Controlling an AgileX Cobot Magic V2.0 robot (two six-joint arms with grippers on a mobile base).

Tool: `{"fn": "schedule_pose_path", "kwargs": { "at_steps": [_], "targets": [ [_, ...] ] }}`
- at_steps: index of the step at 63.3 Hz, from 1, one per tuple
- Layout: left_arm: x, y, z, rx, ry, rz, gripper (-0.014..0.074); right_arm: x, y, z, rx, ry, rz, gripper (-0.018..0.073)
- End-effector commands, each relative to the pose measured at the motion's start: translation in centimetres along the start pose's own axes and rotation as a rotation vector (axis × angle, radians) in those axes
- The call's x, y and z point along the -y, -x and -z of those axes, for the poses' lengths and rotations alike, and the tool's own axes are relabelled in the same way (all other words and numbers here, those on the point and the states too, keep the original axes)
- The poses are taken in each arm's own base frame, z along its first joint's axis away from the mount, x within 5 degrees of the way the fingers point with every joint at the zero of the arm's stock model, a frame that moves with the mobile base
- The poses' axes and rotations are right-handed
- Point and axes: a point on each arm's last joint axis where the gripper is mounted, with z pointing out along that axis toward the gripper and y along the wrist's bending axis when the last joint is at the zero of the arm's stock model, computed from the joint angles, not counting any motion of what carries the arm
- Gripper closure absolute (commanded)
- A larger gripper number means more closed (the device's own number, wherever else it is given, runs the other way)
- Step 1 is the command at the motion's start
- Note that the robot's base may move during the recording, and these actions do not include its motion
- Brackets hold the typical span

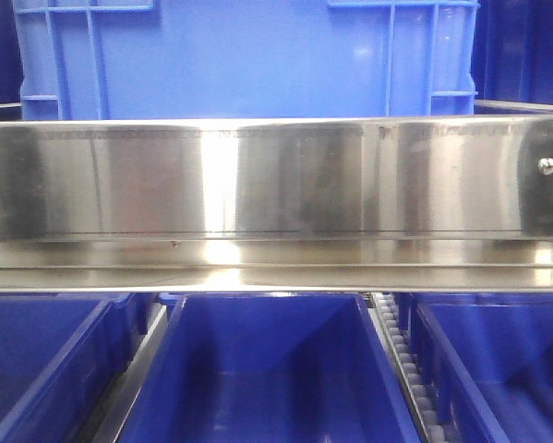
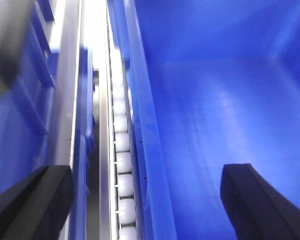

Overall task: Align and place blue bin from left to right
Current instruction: 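Close both grippers on the side walls of the blue bin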

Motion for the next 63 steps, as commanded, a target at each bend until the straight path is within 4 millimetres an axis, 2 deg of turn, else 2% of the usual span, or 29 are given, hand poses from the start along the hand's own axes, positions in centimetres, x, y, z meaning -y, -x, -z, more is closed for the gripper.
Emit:
{"fn": "schedule_pose_path", "kwargs": {
  "at_steps": [1,20,29,41,45,47,51,57,62,63],
  "targets": [
    [0.4,0.2,-1.2,0.011,-0.007,0.002,0.0102,0.1,0.1,-1.6,-0.016,-0.029,-0.001,0.0022],
    [1.1,0.0,-5.2,-0.006,-0.021,0.003,0.0102,-0.1,-0.7,-7.4,-0.123,-0.036,-0.004,0.0022],
    [1.4,-0.4,-7.0,-0.038,-0.017,-0.002,0.0102,-0.3,-0.9,-9.0,-0.138,-0.024,-0.014,0.0022],
    [1.5,-0.8,-8.2,-0.062,-0.014,-0.006,0.0102,-0.5,-1.2,-10.7,-0.149,-0.007,-0.021,0.0024],
    [1.4,-0.8,-8.6,-0.069,-0.01,-0.004,0.0114,-0.5,-1.3,-11.1,-0.157,-0.007,-0.02,0.0052],
    [1.4,-0.9,-8.8,-0.073,-0.009,-0.005,0.0131,-0.5,-1.3,-11.1,-0.157,-0.008,-0.02,0.0078],
    [1.3,-1.0,-9.1,-0.079,-0.006,-0.003,0.0237,-0.6,-1.4,-11.4,-0.162,-0.008,-0.02,0.0177],
    [1.3,-1.0,-9.2,-0.081,-0.002,-0.006,0.0432,-0.6,-1.5,-11.8,-0.177,-0.01,-0.019,0.0386],
    [1.3,-1.0,-9.3,-0.082,-0.002,-0.006,0.0643,-0.6,-1.8,-12.3,-0.197,-0.013,-0.019,0.0584],
    [1.3,-1.0,-9.3,-0.083,0.0,-0.008,0.0631,-0.6,-1.9,-12.4,-0.204,-0.014,-0.018,0.0644]
  ]
}}
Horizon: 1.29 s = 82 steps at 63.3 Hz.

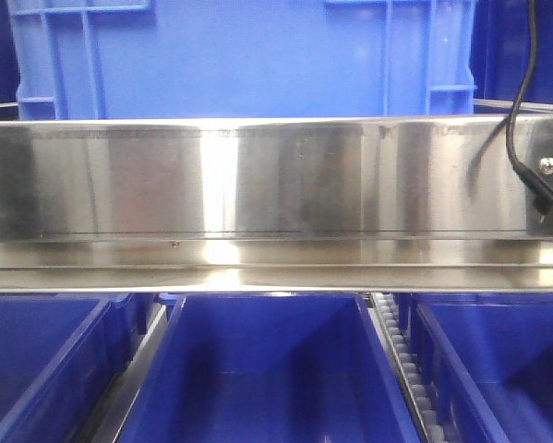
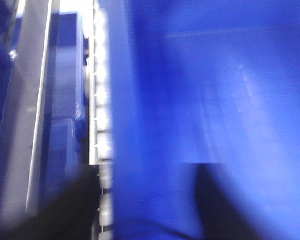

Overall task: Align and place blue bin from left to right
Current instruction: 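Close both grippers on the side walls of the blue bin, then lift the blue bin with both grippers and pull it off the shelf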

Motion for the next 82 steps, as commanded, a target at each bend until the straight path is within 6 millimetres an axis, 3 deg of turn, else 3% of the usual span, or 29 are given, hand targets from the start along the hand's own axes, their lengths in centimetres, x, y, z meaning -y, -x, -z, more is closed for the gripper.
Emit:
{"fn": "schedule_pose_path", "kwargs": {
  "at_steps": [1,5,11,23,47,62,72,82],
  "targets": [
    [-0.1,0.1,-0.1,0.001,0.0,0.006,0.0614,0.2,0.1,-0.5,-0.006,-0.011,-0.001,0.0671],
    [-0.1,0.1,-0.1,0.001,0.0,0.006,0.059,0.2,-0.1,-0.7,-0.022,-0.013,0.0,0.0621],
    [-0.1,0.1,0.0,0.0,0.001,0.007,0.0608,0.2,-0.1,-0.8,-0.025,-0.014,0.0,0.0627],
    [-0.5,0.5,2.3,0.045,0.007,0.006,0.0608,0.3,0.1,1.6,0.022,-0.007,-0.003,0.0629],
    [-1.4,0.9,12.3,0.195,-0.017,0.024,0.0608,0.7,-0.3,12.7,0.241,0.025,-0.01,0.0629],
    [-0.3,-0.8,16.5,0.154,-0.033,-0.017,0.0608,-0.8,-1.9,18.5,0.338,0.051,0.047,0.0629],
    [0.2,-1.6,18.2,0.158,-0.036,-0.023,0.0608,-1.8,-3.1,19.6,0.347,0.033,0.1,0.0629],
    [-0.3,-2.7,19.3,0.154,-0.042,-0.001,0.0608,-2.0,-4.1,19.1,0.309,0.038,0.113,0.0629]
  ]
}}
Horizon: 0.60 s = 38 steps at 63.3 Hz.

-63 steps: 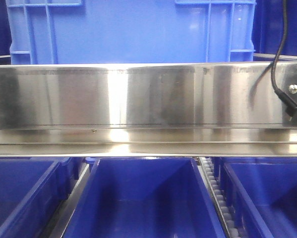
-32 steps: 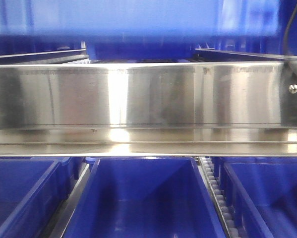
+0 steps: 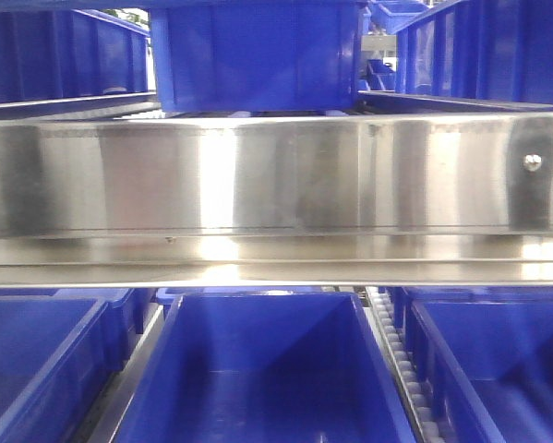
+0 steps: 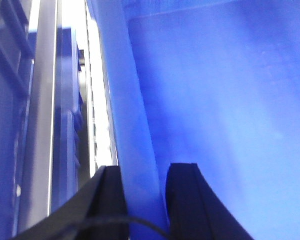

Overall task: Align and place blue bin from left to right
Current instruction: 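Lift the blue bin with both grippers and pull it off the shelf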

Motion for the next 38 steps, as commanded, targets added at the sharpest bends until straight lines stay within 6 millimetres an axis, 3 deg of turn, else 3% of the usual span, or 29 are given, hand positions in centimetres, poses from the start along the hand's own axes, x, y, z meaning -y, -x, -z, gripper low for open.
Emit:
{"fn": "schedule_pose_path", "kwargs": {
  "at_steps": [1,14,38],
  "targets": [
    [-0.38,0.02,2.05,0.091,-0.006,-0.006,0.0608,0.17,0.41,1.41,0.111,-0.004,0.049,0.0629],
    [-0.53,-0.89,1.99,0.066,-0.005,-0.01,0.0608,0.14,0.19,0.97,0.094,-0.007,0.052,0.0629],
    [-0.28,0.02,2.15,0.166,-0.034,-0.008,0.0608,0.11,0.21,0.78,0.09,-0.007,0.052,0.0629]
  ]
}}
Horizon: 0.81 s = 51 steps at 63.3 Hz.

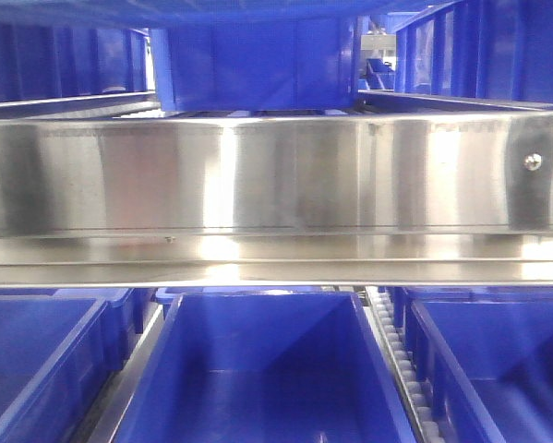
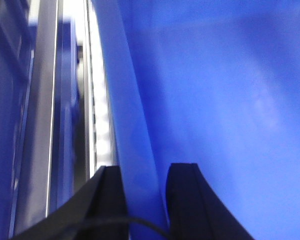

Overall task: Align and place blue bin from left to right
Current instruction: 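Lift the blue bin with both grippers and pull it off the shelf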

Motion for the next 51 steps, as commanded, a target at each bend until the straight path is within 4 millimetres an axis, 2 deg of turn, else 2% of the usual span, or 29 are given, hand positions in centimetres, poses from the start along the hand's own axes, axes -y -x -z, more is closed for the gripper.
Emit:
{"fn": "schedule_pose_path", "kwargs": {
  "at_steps": [1,51],
  "targets": [
    [-0.01,0.97,1.44,0.129,-0.02,-0.024,0.0608,0.36,0.93,1.6,0.133,-0.016,0.047,0.0629],
    [0.1,1.6,1.54,0.2,-0.031,-0.029,0.0608,0.36,0.93,1.57,0.132,-0.016,0.048,0.0629]
  ]
}}
